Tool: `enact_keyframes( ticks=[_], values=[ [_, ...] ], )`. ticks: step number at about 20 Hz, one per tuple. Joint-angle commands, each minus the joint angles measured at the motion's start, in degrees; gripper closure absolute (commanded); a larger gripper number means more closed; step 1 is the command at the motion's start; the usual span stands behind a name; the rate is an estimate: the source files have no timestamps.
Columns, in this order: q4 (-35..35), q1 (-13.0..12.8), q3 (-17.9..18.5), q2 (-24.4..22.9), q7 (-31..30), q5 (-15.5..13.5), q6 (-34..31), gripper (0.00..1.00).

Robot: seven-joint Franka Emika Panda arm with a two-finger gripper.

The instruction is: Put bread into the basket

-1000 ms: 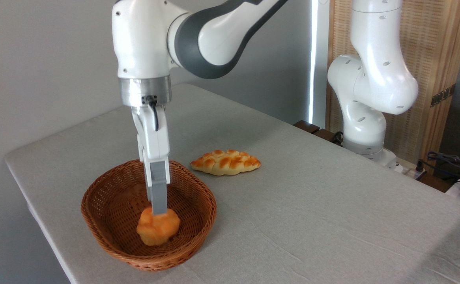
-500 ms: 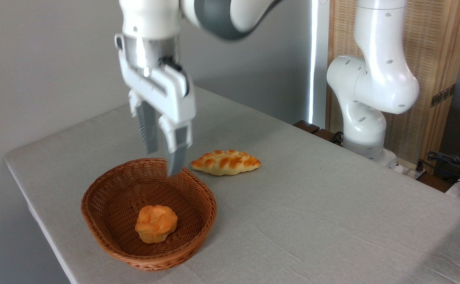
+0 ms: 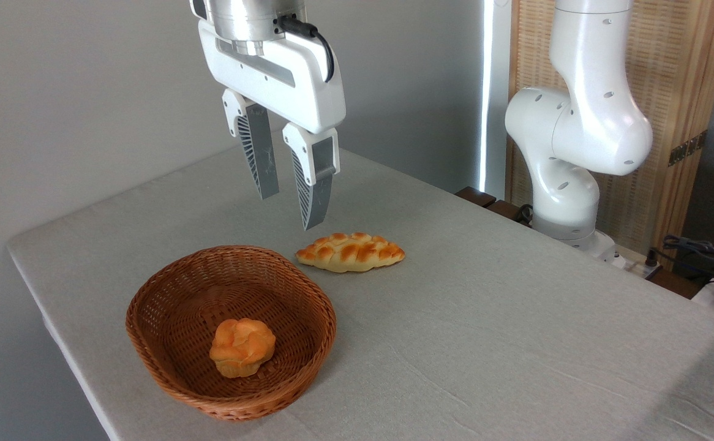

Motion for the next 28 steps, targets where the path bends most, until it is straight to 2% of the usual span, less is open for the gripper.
enact_keyframes(
  ticks=[1, 8, 12, 28],
  values=[
    [4.61, 1.46, -0.68, 2.43, 0.54, 1.13, -2.49, 0.0],
    [4.79, 1.54, -2.79, 2.79, 0.37, 1.92, -2.49, 0.0],
    [4.44, 1.54, -4.37, 2.96, 0.1, 4.55, -2.32, 0.0],
    [4.18, 1.54, -3.67, 3.05, 0.63, 4.12, -2.67, 0.0]
  ],
)
